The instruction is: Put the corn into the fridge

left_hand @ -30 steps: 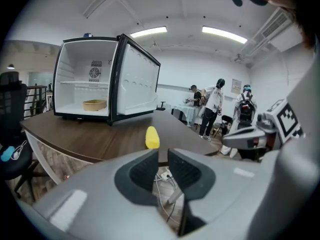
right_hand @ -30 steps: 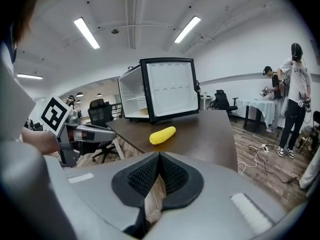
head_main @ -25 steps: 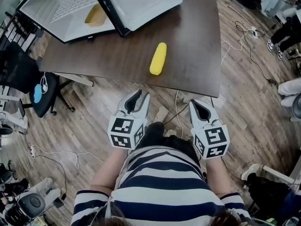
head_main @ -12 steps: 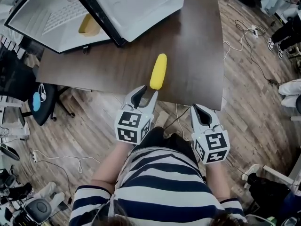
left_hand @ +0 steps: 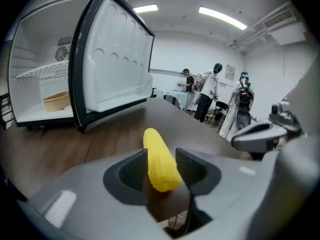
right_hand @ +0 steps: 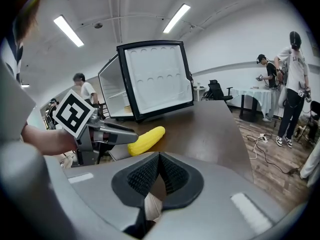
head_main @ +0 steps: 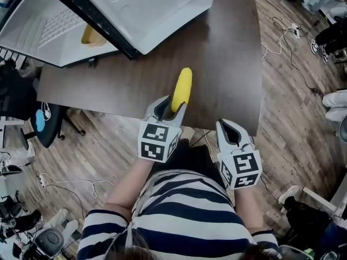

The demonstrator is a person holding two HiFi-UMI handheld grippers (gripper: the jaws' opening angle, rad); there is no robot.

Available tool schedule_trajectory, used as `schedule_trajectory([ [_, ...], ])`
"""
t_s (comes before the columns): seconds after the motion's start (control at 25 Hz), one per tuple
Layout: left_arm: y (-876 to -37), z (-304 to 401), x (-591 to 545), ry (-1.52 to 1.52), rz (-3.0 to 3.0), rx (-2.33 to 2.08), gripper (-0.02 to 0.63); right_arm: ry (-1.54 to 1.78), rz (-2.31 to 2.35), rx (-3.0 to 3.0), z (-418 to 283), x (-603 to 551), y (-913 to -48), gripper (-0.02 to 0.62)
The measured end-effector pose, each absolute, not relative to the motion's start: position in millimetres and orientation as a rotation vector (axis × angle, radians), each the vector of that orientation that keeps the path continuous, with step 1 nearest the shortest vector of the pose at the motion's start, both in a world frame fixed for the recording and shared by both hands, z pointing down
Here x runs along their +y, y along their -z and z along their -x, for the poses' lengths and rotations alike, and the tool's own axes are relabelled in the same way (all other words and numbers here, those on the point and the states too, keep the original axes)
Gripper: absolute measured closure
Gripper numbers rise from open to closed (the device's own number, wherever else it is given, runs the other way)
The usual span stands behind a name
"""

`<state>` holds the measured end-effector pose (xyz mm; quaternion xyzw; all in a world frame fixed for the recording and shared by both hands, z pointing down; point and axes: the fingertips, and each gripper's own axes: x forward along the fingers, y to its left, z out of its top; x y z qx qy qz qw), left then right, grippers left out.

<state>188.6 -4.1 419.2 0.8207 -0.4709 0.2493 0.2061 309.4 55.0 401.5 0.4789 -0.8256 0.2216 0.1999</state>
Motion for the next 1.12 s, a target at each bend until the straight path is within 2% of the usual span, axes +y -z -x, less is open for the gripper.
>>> schedule_trajectory([
  [0.44, -444.8, -198.2, -32.3, -0.769, -2.240, -1.279, 0.606, -0.685, -1.287, -2.327, -294.1, 30.6, -416.3, 0.597],
  [1.12, -475.0, -208.6, -53.4, -0.920, -2.187, -1.280, 0.606, -0.743, -1.312, -2.295, -312.7, 13.5, -438.2, 0.597],
])
